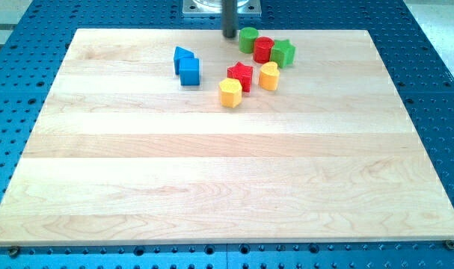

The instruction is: Separate the red circle from the green circle

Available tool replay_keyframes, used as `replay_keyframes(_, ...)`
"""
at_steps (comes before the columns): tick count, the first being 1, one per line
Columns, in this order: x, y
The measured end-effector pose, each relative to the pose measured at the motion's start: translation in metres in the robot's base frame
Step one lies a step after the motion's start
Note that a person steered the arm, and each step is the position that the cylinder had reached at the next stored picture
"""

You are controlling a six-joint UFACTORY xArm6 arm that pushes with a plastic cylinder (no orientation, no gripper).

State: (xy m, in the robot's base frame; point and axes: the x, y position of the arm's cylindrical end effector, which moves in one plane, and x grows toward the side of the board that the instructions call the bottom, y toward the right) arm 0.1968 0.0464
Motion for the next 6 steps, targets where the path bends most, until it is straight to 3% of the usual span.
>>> replay_keyframes(1,0.032,0.062)
replay_keyframes(2,0.069,0.062)
replay_keyframes(3,0.041,0.062)
replay_keyframes(4,0.029,0.01)
replay_keyframes(5,0.057,-0.015)
replay_keyframes(6,0.04,-0.015)
